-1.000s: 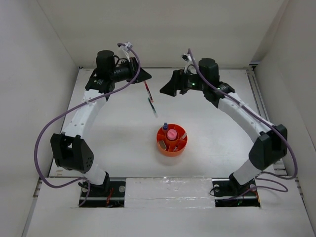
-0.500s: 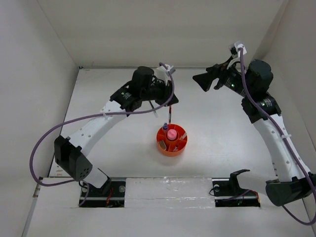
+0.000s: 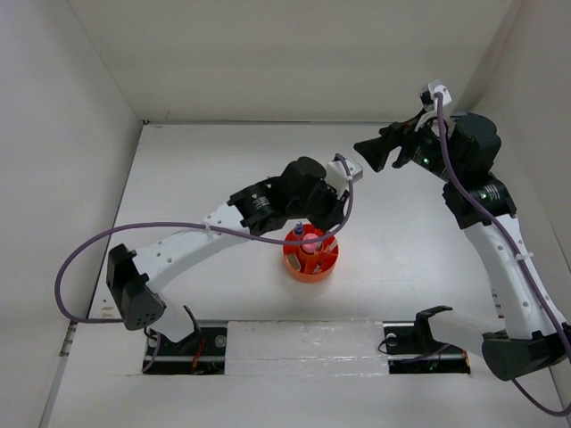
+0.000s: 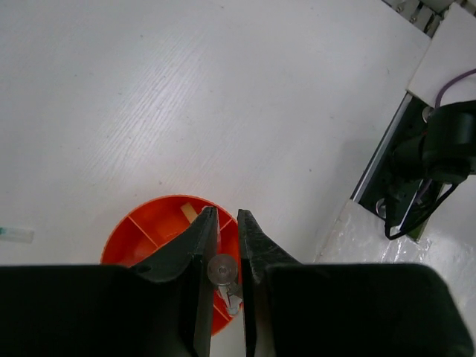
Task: Sort the stationery into containers
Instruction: Place the pen in the storage box.
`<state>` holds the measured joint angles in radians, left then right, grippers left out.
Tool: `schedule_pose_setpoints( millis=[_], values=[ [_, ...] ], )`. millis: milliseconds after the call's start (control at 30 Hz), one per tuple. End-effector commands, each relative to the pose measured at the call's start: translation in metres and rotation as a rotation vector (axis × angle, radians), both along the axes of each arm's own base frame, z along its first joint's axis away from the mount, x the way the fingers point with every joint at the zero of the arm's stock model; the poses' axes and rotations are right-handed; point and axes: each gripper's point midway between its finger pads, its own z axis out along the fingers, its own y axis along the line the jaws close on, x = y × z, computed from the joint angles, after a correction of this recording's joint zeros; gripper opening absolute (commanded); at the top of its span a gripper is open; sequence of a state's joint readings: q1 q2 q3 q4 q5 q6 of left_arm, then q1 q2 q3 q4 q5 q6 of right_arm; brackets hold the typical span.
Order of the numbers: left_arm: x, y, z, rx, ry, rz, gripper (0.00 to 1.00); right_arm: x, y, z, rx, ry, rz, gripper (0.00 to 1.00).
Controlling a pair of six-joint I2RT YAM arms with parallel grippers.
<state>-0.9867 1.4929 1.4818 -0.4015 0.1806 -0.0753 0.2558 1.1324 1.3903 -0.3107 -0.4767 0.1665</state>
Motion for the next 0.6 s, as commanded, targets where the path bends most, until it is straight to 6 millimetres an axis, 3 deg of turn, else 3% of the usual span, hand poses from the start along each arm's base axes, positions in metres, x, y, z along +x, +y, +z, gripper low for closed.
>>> schedule_pose_setpoints(
  millis=[0, 367, 567],
  values=[
    [-0.005, -0.007, 0.002, 0.028, -0.047, -0.022, 0.00, -0.005, -0.006, 0.012, -0.002, -0.052, -0.016, 0.94],
    [-0.016, -0.023, -0.025, 0.074, -0.031, -0.081, 0.00, -0.011, -0.007, 0.018, 0.003, -0.069, -0.016, 0.94],
    [-0.018, -0.028, -0.038, 0.097, -0.011, -0.106, 0.00, -0.011, -0.031, 0.032, 0.022, -0.106, -0.163, 0.94]
  ],
)
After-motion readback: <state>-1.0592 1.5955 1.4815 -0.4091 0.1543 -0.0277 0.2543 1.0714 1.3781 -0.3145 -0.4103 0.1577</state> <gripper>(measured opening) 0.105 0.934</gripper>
